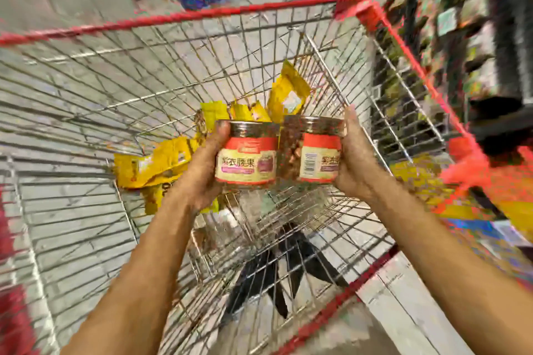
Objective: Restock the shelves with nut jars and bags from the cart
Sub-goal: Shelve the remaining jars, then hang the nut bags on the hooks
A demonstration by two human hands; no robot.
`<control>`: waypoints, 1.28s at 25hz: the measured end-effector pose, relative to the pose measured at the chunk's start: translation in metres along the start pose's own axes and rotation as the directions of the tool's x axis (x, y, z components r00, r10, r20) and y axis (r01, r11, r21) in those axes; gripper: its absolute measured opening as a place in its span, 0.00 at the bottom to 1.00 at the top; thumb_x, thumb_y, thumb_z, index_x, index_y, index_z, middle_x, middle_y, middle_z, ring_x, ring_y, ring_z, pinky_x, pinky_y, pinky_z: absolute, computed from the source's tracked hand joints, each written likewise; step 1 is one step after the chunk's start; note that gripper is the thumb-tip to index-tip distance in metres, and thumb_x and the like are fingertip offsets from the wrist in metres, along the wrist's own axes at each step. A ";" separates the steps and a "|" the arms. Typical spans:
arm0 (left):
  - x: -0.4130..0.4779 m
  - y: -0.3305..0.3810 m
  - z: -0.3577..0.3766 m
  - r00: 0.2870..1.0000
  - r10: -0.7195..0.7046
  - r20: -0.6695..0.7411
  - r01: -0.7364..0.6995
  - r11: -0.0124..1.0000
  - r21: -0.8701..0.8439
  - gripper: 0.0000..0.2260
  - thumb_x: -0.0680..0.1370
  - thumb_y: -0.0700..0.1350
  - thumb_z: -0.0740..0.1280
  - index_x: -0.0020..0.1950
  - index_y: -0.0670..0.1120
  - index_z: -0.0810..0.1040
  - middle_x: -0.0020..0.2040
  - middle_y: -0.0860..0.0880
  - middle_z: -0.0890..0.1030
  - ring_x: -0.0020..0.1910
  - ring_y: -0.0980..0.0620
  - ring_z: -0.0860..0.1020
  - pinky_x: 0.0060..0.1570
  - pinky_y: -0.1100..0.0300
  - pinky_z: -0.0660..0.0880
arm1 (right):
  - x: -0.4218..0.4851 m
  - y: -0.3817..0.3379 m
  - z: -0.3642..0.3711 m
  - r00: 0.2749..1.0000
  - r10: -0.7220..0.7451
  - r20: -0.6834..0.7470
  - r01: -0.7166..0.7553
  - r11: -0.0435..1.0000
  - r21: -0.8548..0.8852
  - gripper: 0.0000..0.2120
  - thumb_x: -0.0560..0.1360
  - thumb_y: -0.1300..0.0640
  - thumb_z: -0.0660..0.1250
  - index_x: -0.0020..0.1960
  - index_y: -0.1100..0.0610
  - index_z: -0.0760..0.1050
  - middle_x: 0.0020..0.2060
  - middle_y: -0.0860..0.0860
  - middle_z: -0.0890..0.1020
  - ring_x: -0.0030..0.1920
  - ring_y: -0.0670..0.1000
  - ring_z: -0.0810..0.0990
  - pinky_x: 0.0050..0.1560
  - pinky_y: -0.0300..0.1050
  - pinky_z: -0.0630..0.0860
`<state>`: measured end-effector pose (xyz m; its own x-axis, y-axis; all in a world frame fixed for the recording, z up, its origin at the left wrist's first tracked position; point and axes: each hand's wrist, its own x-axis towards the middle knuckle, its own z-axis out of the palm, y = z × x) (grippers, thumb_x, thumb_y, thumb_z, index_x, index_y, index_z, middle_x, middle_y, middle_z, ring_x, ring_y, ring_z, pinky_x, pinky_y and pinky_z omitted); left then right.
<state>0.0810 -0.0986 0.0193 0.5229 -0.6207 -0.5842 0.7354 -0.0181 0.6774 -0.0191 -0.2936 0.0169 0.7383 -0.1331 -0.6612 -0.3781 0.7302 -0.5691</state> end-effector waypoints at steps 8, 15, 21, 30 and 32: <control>-0.018 -0.014 0.176 0.908 -0.089 0.408 -0.023 0.965 0.262 0.23 0.74 0.63 0.56 0.41 0.51 0.85 0.35 0.50 0.85 0.30 0.54 0.82 0.29 0.60 0.78 | -0.188 -0.016 -0.066 0.853 -0.403 -0.331 0.488 0.841 0.235 0.34 0.69 0.29 0.51 0.43 0.53 0.85 0.39 0.52 0.86 0.38 0.50 0.85 0.41 0.44 0.81; -0.038 -0.111 0.335 0.795 -0.280 0.538 -0.006 0.884 0.468 0.22 0.67 0.61 0.62 0.46 0.45 0.83 0.36 0.48 0.84 0.28 0.54 0.81 0.24 0.63 0.76 | -0.312 0.018 -0.180 0.642 -0.416 -0.644 0.744 0.541 0.392 0.29 0.65 0.32 0.60 0.51 0.54 0.79 0.42 0.55 0.80 0.41 0.53 0.77 0.46 0.47 0.73; -0.074 -0.249 0.489 0.702 -0.338 0.626 -0.069 0.844 0.532 0.24 0.65 0.58 0.63 0.55 0.45 0.77 0.35 0.49 0.84 0.29 0.54 0.82 0.25 0.65 0.76 | -0.438 0.029 -0.333 0.518 -0.462 -0.720 0.825 0.492 0.278 0.30 0.73 0.32 0.53 0.46 0.54 0.83 0.40 0.52 0.84 0.41 0.51 0.82 0.45 0.44 0.78; -0.057 -0.319 0.592 0.790 -0.211 0.575 -0.186 0.812 0.553 0.19 0.59 0.62 0.69 0.43 0.53 0.85 0.42 0.51 0.86 0.39 0.54 0.84 0.37 0.60 0.80 | -0.487 -0.018 -0.457 0.555 -0.487 -0.674 0.800 0.533 0.274 0.27 0.75 0.34 0.52 0.48 0.52 0.80 0.37 0.50 0.85 0.35 0.49 0.83 0.35 0.42 0.80; -0.049 -0.323 0.601 0.822 -0.134 0.554 -0.222 0.820 0.527 0.23 0.59 0.62 0.69 0.46 0.49 0.83 0.40 0.50 0.85 0.34 0.55 0.83 0.30 0.63 0.78 | -0.476 -0.027 -0.466 0.564 -0.492 -0.663 0.791 0.553 0.263 0.27 0.75 0.33 0.52 0.47 0.50 0.82 0.39 0.50 0.85 0.39 0.50 0.84 0.39 0.46 0.82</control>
<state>-0.4411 -0.5331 0.0974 0.0926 -0.9419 -0.3229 0.2597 -0.2902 0.9210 -0.6200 -0.5624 0.1195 0.2320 -0.8788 -0.4170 0.5218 0.4742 -0.7091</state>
